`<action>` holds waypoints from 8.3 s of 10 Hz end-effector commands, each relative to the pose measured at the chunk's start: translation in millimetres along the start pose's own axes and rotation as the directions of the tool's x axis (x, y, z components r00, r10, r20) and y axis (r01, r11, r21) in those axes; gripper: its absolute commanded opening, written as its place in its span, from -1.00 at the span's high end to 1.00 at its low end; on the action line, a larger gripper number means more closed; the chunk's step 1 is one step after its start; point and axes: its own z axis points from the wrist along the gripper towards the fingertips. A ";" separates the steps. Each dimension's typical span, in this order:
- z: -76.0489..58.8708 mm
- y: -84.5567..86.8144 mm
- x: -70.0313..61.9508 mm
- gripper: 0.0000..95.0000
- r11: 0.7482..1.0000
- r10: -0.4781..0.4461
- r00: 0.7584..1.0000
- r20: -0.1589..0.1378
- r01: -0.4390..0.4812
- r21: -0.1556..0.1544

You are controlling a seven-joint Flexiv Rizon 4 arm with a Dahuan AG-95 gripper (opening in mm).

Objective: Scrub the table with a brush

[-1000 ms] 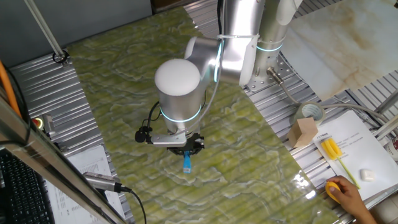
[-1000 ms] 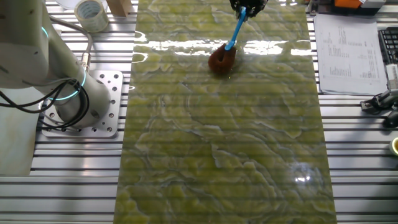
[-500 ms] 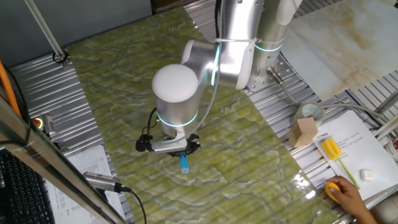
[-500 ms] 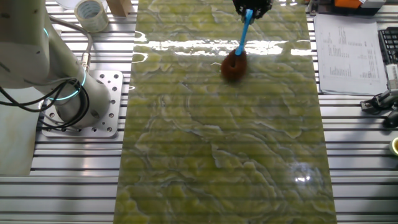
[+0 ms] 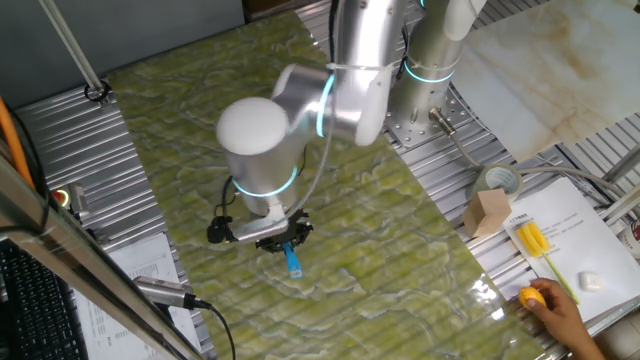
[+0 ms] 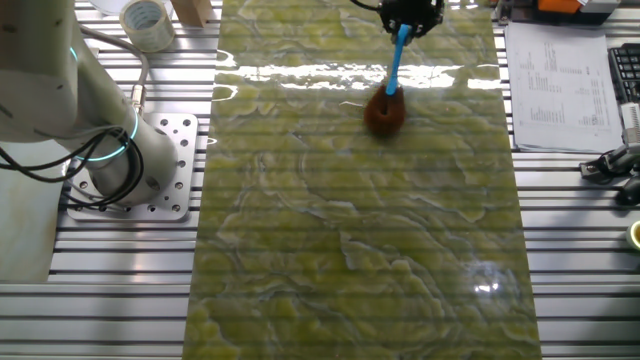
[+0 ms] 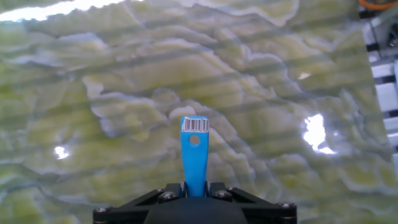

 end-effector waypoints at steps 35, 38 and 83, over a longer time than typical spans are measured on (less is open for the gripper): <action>4.5 26.2 7.4 1.00 0.954 0.301 0.952 0.056 -0.300 -0.023; 3.0 27.8 -12.5 1.00 0.907 0.421 0.904 0.074 -0.419 -0.040; -17.4 46.5 -4.2 1.00 0.920 0.378 0.919 0.114 -0.387 0.064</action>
